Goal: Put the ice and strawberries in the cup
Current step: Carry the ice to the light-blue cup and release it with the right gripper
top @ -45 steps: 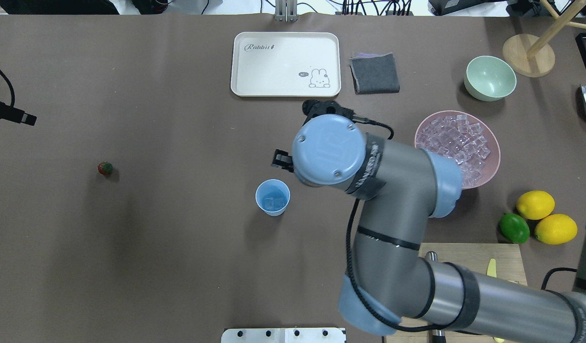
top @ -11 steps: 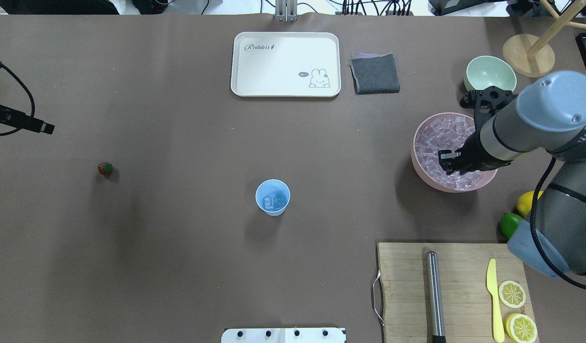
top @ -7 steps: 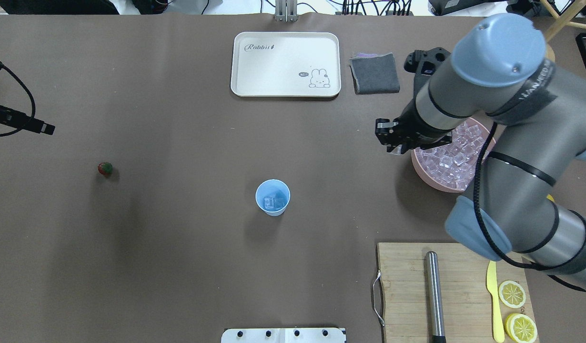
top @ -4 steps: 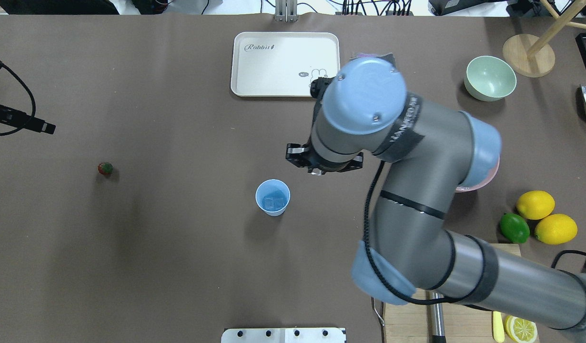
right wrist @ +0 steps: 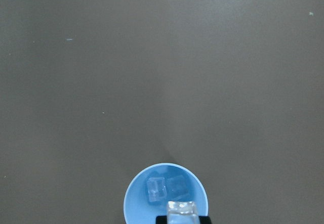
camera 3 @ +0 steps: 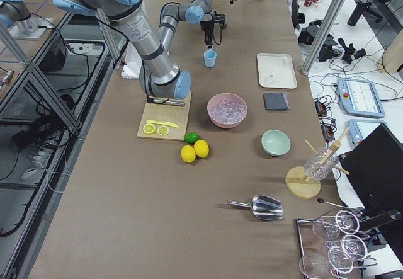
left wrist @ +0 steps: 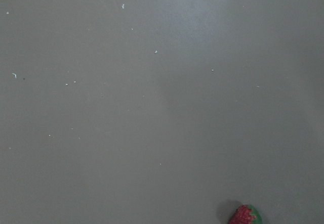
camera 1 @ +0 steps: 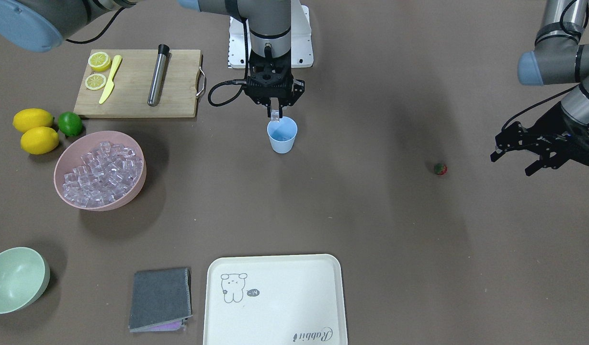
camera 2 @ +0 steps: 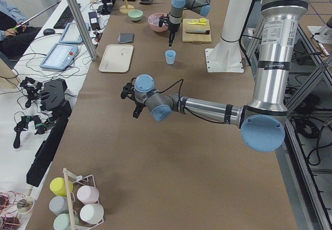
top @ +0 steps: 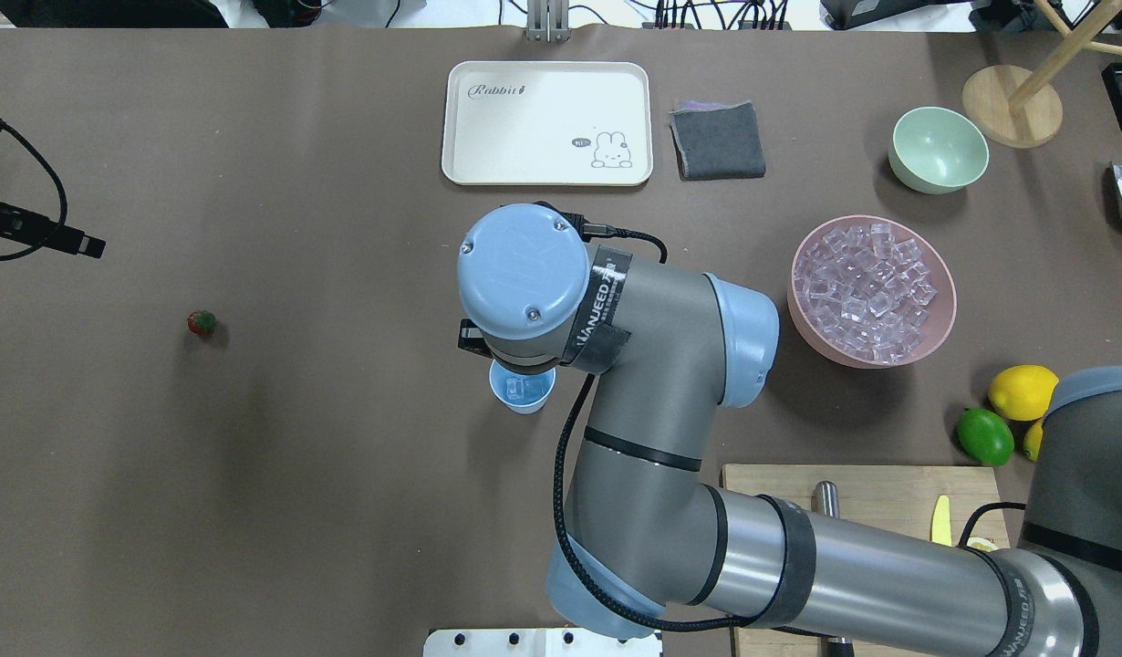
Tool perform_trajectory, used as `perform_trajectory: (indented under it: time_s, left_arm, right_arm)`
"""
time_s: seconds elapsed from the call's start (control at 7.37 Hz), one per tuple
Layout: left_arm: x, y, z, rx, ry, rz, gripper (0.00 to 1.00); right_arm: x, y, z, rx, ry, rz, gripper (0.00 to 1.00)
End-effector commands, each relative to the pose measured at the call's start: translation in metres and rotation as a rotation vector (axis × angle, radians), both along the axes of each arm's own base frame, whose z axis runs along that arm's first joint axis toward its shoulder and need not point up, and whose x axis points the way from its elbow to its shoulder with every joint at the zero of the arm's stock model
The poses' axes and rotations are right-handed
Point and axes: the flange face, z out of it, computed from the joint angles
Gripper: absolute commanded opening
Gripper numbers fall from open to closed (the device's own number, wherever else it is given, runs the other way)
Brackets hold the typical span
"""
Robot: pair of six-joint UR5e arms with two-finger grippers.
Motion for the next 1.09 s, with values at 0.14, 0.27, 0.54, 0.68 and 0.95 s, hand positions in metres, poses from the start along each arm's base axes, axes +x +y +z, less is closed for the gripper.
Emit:
perform_trajectory:
  time_s: [0.14, 0.27, 0.54, 0.68, 0.95]
  left_arm:
    - [0.000, 0.000, 0.000, 0.000, 0.000, 0.000, 0.98]
    - [0.000, 0.000, -0.001, 0.002, 0.001, 0.000, 0.98]
    - [0.000, 0.000, 0.000, 0.000, 0.000, 0.000, 0.98]
    - [0.000, 0.000, 0.000, 0.000, 0.000, 0.000, 0.98]
    - [0.000, 0.000, 0.000, 0.000, 0.000, 0.000, 0.98]
  right_arm:
    - [-0.018, 0.014, 0.007, 0.021, 0.004, -0.006, 0.00]
    - [-0.021, 0.016, 0.006, 0.023, -0.008, -0.011, 0.39]
    - [-0.016, 0.012, 0.004, 0.023, -0.017, -0.012, 0.99]
    - [-0.009, 0.003, 0.004, 0.009, -0.026, -0.012, 0.99]
    - [0.029, -0.042, 0.023, -0.047, 0.048, 0.043, 1.00]
